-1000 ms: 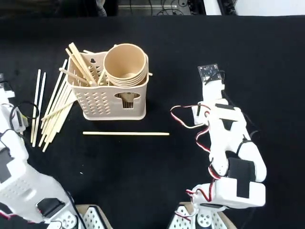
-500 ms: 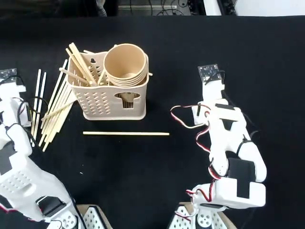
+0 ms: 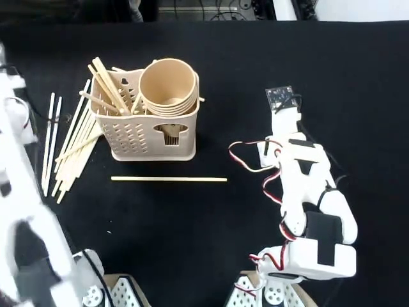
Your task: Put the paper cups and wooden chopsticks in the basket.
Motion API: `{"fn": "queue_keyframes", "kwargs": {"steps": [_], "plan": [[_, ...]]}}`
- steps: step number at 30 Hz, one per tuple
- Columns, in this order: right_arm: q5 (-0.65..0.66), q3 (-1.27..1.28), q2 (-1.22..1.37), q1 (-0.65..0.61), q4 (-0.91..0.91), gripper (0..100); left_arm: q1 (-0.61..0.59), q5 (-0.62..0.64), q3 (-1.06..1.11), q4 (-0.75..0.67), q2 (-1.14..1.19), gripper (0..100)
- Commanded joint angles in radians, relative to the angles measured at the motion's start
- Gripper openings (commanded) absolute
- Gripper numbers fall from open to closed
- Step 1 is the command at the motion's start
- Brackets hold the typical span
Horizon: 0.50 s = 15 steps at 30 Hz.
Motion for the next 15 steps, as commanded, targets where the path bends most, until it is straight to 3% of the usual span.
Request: {"fn": "queue_keyframes", "kwargs": {"steps": [1,7,10,15], "plan": [[0.011,-0.004,-0.045,-0.014,-0.008,9.2,0.079,0.097,0.101,-0.249,-0.45,3],[0.011,-0.004,-0.045,-0.014,-0.008,9.2,0.26,0.161,0.344,-0.7,-0.862,3],[0.011,-0.004,-0.045,-0.014,-0.008,9.2,0.351,0.258,0.42,-0.876,-0.973,3],[0.011,-0.005,-0.045,-0.014,-0.008,9.2,0.377,0.397,0.418,-0.939,-0.934,3]]}}
